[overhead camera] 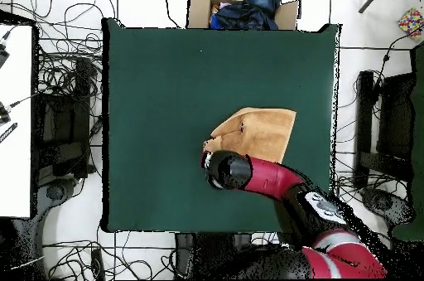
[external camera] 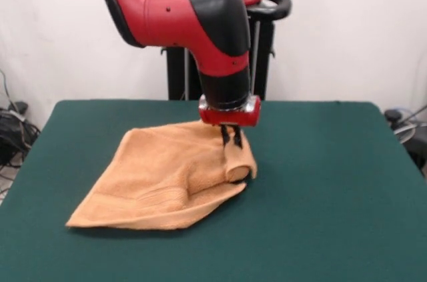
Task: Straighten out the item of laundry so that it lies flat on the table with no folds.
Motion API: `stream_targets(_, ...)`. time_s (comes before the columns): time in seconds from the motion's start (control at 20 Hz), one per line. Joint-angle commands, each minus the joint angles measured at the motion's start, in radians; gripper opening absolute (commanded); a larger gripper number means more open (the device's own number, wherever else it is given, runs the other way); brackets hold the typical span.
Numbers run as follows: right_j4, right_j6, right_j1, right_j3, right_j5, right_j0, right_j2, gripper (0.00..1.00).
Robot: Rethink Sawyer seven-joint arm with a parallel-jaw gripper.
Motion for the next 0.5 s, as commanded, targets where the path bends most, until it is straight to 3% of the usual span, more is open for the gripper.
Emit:
stream_targets(0.05, -0.091, -0.131, 0.029, 0.199, 0.092, -0.097, 0.270, 0.00)
stream_targets(0.3, -0.245, -0.090, -0.060, 0.278, -0.062, -0.134, 0.279, 0.00)
stream_targets(0.5, -0.355, -0.098, 0.015, 0.209, -0.104, -0.171, 0.293, 0.00)
